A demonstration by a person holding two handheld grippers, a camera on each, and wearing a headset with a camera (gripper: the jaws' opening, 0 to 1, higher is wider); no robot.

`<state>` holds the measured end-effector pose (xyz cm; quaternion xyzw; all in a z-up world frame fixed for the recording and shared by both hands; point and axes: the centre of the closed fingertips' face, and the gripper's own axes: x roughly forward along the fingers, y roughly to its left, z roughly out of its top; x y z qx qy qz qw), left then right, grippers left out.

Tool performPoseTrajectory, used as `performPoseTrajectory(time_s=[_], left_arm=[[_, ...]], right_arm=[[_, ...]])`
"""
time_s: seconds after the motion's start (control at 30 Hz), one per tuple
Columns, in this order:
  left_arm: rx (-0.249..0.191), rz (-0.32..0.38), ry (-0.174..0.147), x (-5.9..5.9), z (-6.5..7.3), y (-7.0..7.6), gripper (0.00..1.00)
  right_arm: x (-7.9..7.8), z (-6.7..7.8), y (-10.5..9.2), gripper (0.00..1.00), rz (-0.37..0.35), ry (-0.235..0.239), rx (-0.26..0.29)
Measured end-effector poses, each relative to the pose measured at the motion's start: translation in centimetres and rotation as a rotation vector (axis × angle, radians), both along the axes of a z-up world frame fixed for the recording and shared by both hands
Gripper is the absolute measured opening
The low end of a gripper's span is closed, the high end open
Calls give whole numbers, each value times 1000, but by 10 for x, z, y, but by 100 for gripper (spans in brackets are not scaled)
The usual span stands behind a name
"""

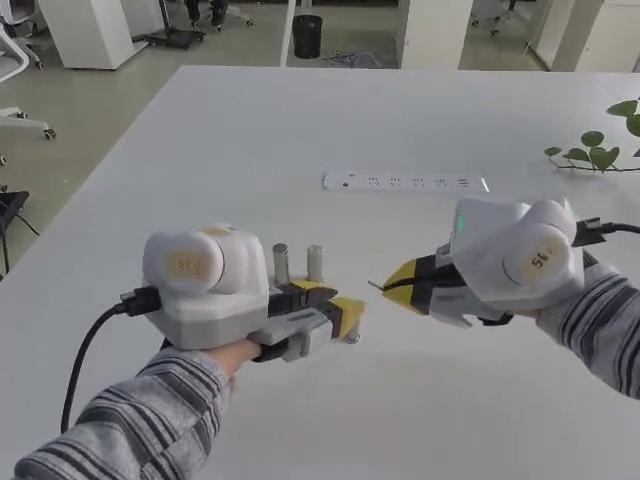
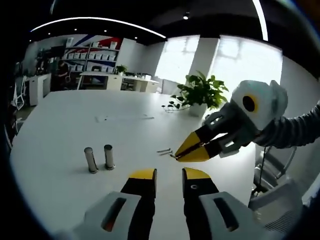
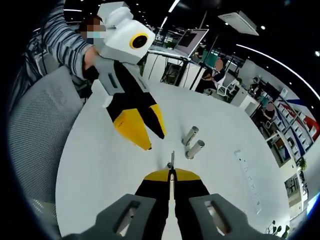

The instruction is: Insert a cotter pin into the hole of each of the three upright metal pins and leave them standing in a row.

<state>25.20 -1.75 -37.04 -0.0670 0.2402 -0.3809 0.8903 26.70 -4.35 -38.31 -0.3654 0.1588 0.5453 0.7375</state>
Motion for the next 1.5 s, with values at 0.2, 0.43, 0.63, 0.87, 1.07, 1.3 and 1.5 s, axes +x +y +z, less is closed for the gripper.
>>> performPoseTrajectory(time_s=[0.2, 0.43, 0.63, 0.87, 1.07, 1.3, 1.5], left_arm=[[-59, 7, 71, -2, -2, -6, 9], [-78, 12, 121, -5, -7, -8, 3], [-109, 9, 146, -4, -8, -11, 0], [-168, 19, 169, -2, -5, -13, 0], [-185, 20, 187, -4, -6, -14, 0], [-203, 13, 212, -7, -8, -14, 0], [-162, -26, 152, -9, -7, -15, 0]], right_arm=[[-14, -1, 8, 0, 72, -60, -40], [-19, 1, 13, 0, 99, -83, -53], [-21, 3, 14, 0, 106, -84, -50], [-21, 2, 12, 0, 108, -84, -59], [-23, 2, 12, 0, 114, -85, -68], [-26, 1, 12, 0, 114, -79, -68], [-24, 0, 13, 0, 69, -28, -26]])
